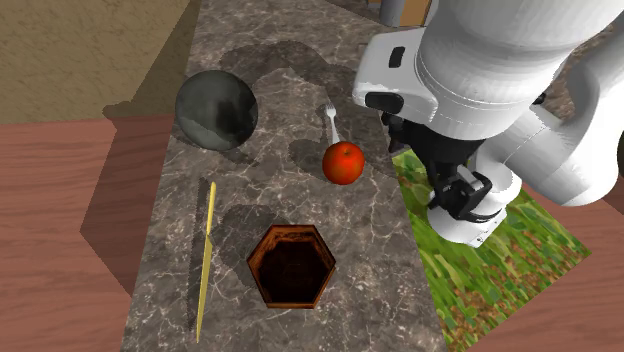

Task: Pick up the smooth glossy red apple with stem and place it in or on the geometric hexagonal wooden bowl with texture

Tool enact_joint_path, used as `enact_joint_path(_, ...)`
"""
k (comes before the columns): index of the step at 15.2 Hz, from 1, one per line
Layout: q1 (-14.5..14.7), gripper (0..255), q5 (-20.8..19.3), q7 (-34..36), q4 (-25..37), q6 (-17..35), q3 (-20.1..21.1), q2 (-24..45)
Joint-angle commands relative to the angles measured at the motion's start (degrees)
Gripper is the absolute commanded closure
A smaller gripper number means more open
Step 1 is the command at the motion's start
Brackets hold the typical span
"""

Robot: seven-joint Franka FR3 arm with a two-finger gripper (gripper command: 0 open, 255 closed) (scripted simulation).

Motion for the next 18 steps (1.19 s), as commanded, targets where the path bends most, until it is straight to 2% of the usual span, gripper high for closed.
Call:
enact_joint_path(1, 0.0, 0, 0.0, 0.0, 0.0, 0.0, 0.0, 0.0)
enact_joint_path(11, -5.8, 0, -12.5, -8.8, -17.6, 14.5, -9.7, -10.4)
enact_joint_path(18, -12.0, 0, -23.3, -15.1, -25.4, 27.1, -19.3, -11.7)
